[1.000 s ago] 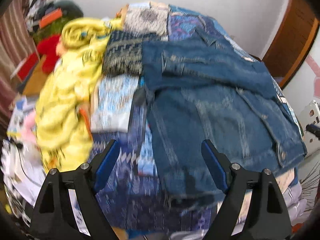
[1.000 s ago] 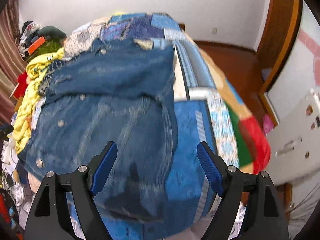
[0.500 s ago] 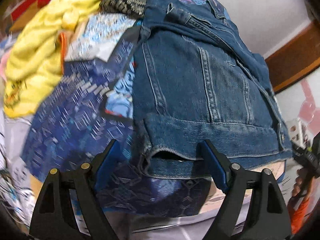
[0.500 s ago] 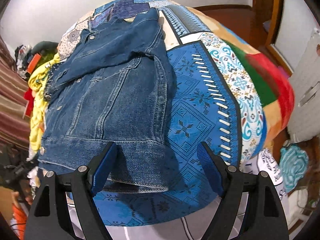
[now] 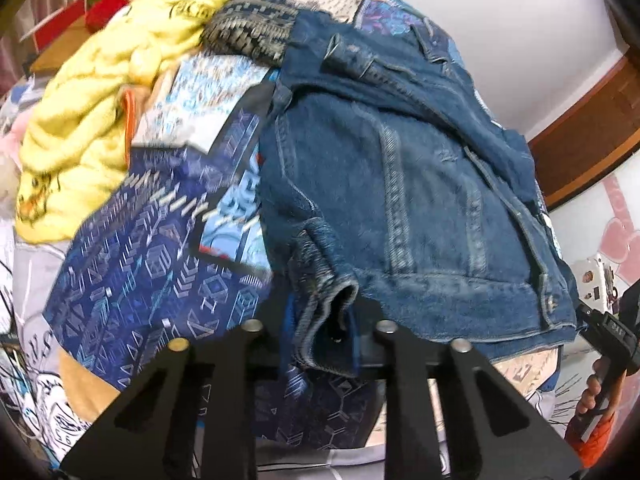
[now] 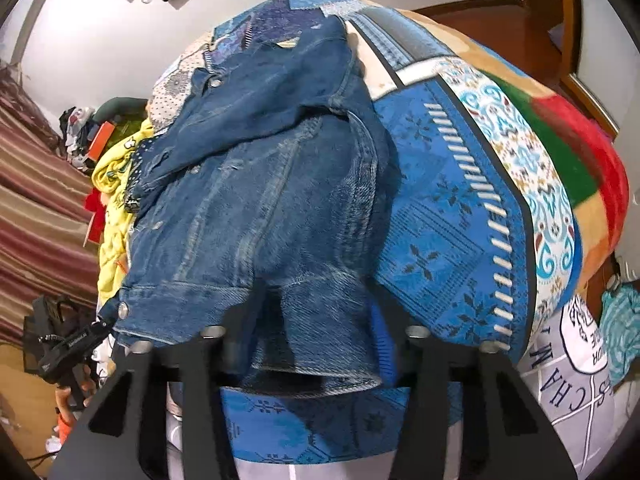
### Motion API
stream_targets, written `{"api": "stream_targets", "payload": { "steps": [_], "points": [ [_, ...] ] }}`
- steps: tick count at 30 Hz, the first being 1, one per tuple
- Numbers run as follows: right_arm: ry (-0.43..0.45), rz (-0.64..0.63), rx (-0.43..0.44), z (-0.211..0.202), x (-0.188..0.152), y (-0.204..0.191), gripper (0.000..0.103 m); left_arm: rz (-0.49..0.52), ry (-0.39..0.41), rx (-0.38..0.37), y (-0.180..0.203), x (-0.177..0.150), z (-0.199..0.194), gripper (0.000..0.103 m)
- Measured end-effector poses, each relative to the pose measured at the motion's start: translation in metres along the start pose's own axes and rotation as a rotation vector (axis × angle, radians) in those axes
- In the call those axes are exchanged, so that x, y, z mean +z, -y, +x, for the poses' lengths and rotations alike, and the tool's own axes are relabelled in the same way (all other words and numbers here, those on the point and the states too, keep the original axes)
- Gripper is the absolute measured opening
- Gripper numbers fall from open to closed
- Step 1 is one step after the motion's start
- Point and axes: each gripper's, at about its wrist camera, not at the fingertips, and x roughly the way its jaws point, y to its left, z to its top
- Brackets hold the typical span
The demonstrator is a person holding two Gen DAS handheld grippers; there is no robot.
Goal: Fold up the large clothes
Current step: 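Grasp the jacket hem with the left gripper while the right gripper grasps the hem too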
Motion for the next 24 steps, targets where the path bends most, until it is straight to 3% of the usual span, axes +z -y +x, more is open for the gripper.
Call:
{"api": "stream_targets", "payload": {
  "steps": [2,4,9,13,20,24],
  "points": [
    [0.021,-0.033,0.011,-0.004,0.007,-0.005,0.018,0.016,0.032,-0.007,0.006,0.006,-0.009,0.011],
    [0.046,-0.066,0.016,-0.009,0.016,-0.012,0.015,0.028,0.072,-0.008,0.013,0.015,-0.017,0.011],
    [0.097,-0.149,0.040,-0.017,0.046,-0.035,0.014,0.048,0.162,-0.048,0.028,0.042,-0.036,0.010],
    [0.152,-0.232,0.027,-0.021,0.084,-0.059,0.013,-0.009,0.221,-0.132,0.037,0.079,-0.043,0.010],
    [0.275,-0.306,0.007,-0.018,0.158,-0.084,0.013,0.022,0.359,-0.100,0.061,0.152,-0.056,0.010],
    [0.309,-0.305,-0.010,-0.005,0.198,-0.086,0.013,0.021,0.385,-0.081,0.064,0.193,-0.048,0.010]
  ]
}}
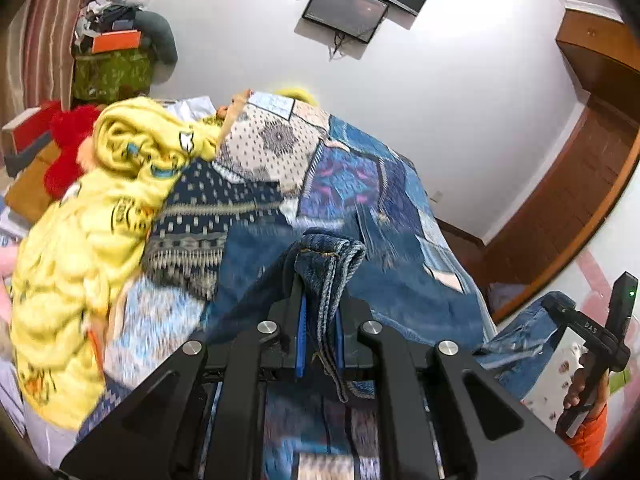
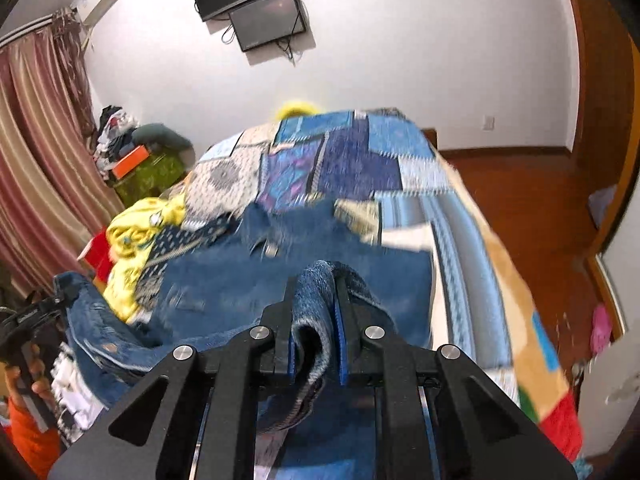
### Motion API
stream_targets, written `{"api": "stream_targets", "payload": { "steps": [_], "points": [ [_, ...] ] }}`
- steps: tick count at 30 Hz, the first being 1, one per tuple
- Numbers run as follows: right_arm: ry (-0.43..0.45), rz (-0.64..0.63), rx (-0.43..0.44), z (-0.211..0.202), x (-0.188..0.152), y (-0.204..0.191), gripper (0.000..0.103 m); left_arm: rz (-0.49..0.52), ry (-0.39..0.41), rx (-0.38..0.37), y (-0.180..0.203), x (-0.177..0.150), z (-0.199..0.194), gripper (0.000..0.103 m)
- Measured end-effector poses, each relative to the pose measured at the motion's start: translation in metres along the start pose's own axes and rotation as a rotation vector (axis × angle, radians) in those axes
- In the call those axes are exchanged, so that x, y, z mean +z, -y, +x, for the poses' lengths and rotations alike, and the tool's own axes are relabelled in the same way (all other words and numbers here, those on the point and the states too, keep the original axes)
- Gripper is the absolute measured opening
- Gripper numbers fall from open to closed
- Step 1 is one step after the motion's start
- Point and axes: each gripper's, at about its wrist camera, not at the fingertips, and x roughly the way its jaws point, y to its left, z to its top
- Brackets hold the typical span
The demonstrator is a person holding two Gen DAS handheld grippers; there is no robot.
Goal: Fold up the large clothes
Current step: 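Grasp the jacket hem with the left gripper while the right gripper grasps the hem too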
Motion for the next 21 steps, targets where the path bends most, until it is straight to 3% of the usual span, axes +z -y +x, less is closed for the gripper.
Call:
{"api": "stream_targets", "payload": {
  "steps": [8,15,21],
  "points": [
    [-0.010,0.055,-0.057,0.065,0.038,0.017,0.013,-0.012,-0.050,0.072,-0.002,0.051,0.101,0.010],
    [-0.121,0.062,-0.127,0.144,0.031,0.039,0.013,-0.019,-0.167,0.160,-0.020,0.043,0.191,0.010],
    [-0.205,0.052,-0.112,0.175,0.008,0.056,0.014,0.045,-0.240,0.225,-0.032,0.020,0.228,0.018]
  ]
}}
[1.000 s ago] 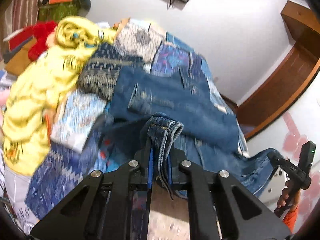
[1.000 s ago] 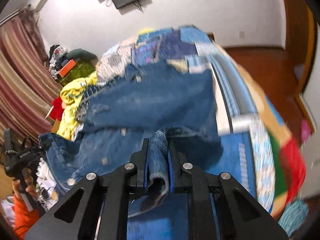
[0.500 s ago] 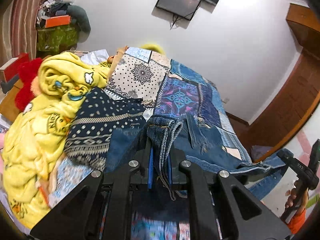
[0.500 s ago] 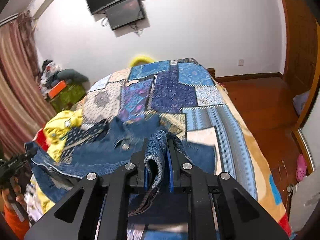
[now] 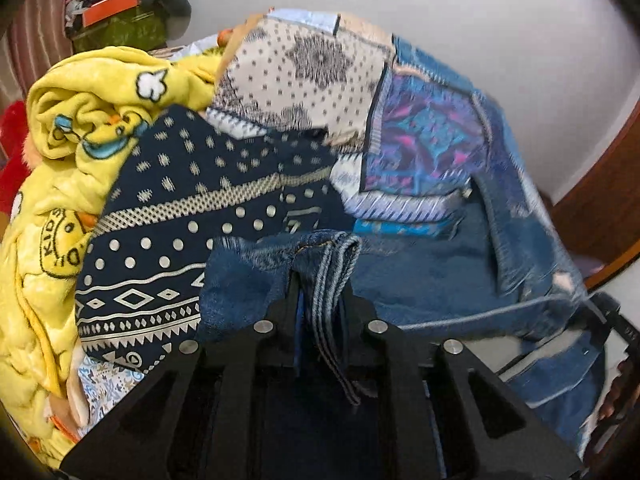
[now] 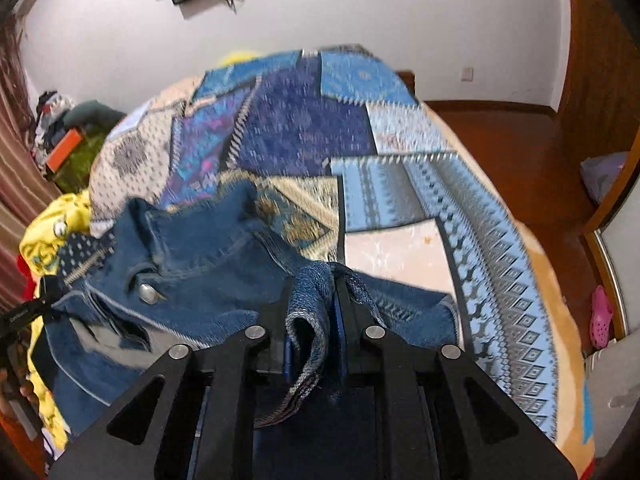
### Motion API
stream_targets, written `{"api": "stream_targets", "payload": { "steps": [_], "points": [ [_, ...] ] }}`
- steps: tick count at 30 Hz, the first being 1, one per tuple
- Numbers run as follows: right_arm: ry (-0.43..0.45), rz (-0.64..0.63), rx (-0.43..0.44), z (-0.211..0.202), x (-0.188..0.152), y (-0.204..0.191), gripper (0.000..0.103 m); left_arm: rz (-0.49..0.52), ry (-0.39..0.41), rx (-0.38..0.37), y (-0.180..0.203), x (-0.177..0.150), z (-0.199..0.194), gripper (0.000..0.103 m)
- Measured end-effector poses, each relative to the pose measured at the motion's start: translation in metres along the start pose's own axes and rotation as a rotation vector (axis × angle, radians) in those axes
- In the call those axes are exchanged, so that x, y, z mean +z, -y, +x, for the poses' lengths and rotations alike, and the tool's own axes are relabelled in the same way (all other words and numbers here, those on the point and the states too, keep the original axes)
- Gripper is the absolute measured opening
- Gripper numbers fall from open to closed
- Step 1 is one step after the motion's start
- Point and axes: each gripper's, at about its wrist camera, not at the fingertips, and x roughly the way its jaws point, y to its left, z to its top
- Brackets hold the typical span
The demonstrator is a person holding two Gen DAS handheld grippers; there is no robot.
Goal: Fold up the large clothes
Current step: 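Grasp the jacket hem with the left gripper while the right gripper grasps the hem too, then lift the hem with both grippers and fold it over toward the collar, then release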
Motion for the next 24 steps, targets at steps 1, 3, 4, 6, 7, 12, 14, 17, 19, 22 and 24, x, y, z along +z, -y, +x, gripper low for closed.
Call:
{"api": "stream_targets", "payload": {
  "steps": [1,3,4,6,7,12,14,17,19,22,24],
  "points": [
    [-0.005,-0.008,0.004,0.002,-0.002,0.002,0.017,0.013,0.001,0.010,0.000,-0.001,0.002,0.020],
    [-0.020,-0.025,0.012,0.001,-0.005,0.004,0.019,0.043,0.006,0.032,0.002,-0.003,0.004,0.026],
    [-0.035,-0.036,0.018,-0.001,-0.006,0.005,0.021,0.060,0.007,0.053,0.005,-0.003,0.003,0.030],
    [-0.058,-0.065,-0.023,-0.005,-0.006,0.005,0.034,0.113,0.026,0.137,0.009,-0.003,-0.001,0.048],
    [-0.055,-0.097,-0.081,-0.012,-0.006,0.005,0.051,0.143,0.040,0.176,0.011,-0.003,-0.004,0.053],
    [0.018,-0.159,-0.157,-0.054,-0.010,0.009,0.059,0.214,0.065,0.209,0.013,-0.002,-0.034,0.064],
    [0.031,-0.148,-0.123,-0.071,-0.014,0.011,0.059,0.227,0.077,0.185,0.015,-0.003,-0.053,0.071],
    [0.043,-0.155,-0.089,-0.090,-0.024,0.006,0.061,0.251,0.111,0.155,0.020,-0.013,-0.080,0.083],
    [0.050,-0.179,-0.074,-0.100,-0.034,-0.005,0.063,0.274,0.106,0.133,0.023,-0.023,-0.092,0.089],
    [0.045,-0.221,-0.042,-0.105,-0.051,-0.022,0.070,0.312,0.064,0.093,0.028,-0.039,-0.098,0.091],
    [0.023,-0.252,-0.014,-0.102,-0.063,-0.033,0.071,0.324,0.023,0.067,0.030,-0.051,-0.095,0.091]
  ]
}}
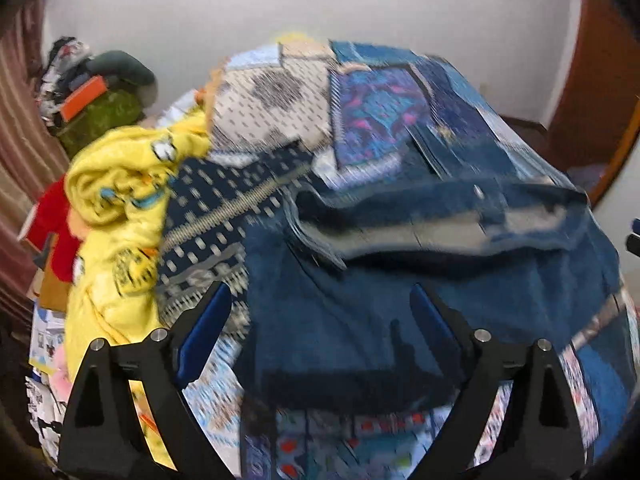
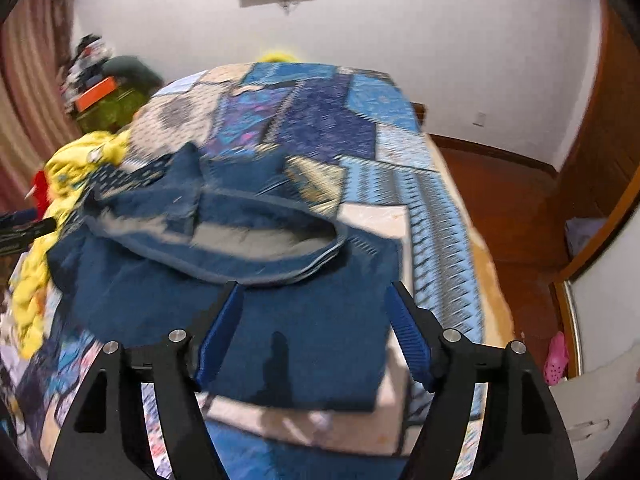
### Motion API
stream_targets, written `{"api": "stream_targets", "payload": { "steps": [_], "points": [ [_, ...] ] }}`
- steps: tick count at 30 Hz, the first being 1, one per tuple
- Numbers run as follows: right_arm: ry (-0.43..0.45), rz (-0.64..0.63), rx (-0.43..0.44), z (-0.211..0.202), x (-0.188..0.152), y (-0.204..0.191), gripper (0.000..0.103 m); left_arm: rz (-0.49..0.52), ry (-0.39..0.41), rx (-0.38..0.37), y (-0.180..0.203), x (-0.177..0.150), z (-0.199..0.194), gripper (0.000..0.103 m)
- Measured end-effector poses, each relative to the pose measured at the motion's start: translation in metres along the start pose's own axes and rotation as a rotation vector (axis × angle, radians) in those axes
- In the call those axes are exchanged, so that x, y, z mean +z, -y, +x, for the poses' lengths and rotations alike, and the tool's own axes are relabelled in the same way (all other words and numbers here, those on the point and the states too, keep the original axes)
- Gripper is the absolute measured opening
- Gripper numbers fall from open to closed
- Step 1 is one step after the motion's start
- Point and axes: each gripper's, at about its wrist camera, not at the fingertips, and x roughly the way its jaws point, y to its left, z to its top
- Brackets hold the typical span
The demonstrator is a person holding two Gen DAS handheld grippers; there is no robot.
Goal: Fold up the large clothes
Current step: 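Lift the hem with both grippers and fold it over toward the collar, then release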
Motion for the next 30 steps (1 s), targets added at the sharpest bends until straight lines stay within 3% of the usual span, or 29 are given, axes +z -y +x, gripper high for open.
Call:
{"api": "stream_targets", "payload": {
  "steps": [8,13,18,24,28,30],
  "points": [
    [-0.098,-0.059,0.073,0.040,-0.018,-0.044,0.071,0.068,-0.140,-0.030,0.020,-0.025,0.035,0.091],
    [-0.192,-0.084,0.108,0.082,-0.010,-0.057,0.073,0.084,-0.174,-0.033,0.022,-0.022,0.065,0.093],
    [-0.231,-0.059,0.118,0.119,0.018,-0.056,0.078,0.037,-0.156,-0.039,0.011,-0.005,0.092,0.103],
    [-0.175,0.003,0.032,0.134,0.062,-0.040,0.078,0.029,-0.109,0.093,-0.007,0.042,0.106,0.103],
    [-0.079,0.112,-0.116,0.131,0.081,-0.022,0.078,-0.033,-0.074,0.125,-0.023,0.068,0.109,0.103],
    [-0.051,0.183,-0.131,0.125,0.083,-0.014,0.078,-0.064,-0.030,0.163,-0.030,0.078,0.104,0.103]
  ]
}}
